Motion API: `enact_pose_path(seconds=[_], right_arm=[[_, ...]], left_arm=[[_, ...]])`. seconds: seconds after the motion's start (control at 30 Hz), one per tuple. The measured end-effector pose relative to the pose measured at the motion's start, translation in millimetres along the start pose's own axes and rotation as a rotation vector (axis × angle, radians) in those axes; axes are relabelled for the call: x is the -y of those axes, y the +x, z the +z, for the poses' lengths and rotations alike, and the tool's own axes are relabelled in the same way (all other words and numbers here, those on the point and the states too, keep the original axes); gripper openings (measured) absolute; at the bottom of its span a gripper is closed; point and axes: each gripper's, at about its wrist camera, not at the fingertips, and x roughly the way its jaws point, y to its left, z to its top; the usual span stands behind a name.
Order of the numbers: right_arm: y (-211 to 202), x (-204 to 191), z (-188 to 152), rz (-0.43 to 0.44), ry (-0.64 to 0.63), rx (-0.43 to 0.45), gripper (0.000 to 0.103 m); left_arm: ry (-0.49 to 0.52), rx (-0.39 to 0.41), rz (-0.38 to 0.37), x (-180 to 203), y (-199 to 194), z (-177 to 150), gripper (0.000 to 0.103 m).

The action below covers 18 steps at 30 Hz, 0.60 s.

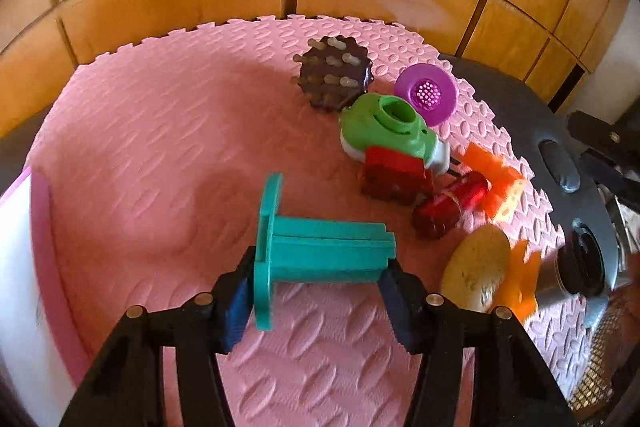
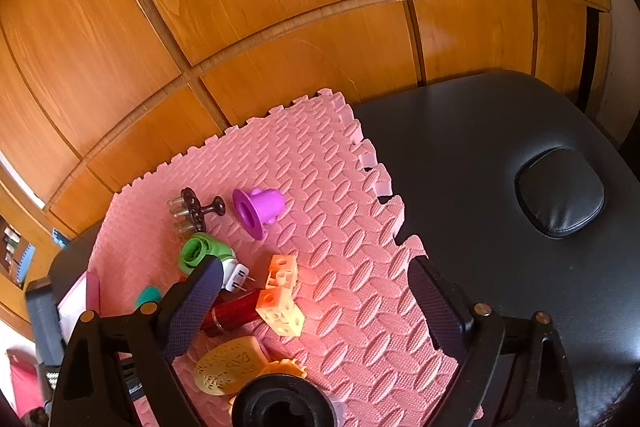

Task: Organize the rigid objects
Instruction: 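Carry the teal piece into the tray with left gripper while right gripper grasps black-lidded jar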

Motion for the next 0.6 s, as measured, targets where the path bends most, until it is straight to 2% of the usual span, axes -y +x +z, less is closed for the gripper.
enact_pose_path(seconds=[0.07, 0.33, 0.5, 0.6], right_arm=[[1.6, 0.4, -0.2, -0.005, 0.0, -0.007, 0.095], [11.3, -1.3, -3.8, -0.004, -0.004, -0.066, 0.094], [9.5, -14.5, -7.7, 0.056, -0.057, -0.065, 0.087], [6.0, -29.8, -11.9, 0.098, -0.124, -0.055, 0.086]], left_arm=[[0.002, 0.012, 0.016, 3.4, -9.6, -8.3, 0.058], [0.019, 0.05, -0.007, 14.2, -46.9, -39.8, 0.058], [0.002, 0.06, -0.013, 10.8, -66.3, -57.6, 0.058], [-0.015, 0.072, -0.008, 6.9, -76.5, -64.3, 0.058]])
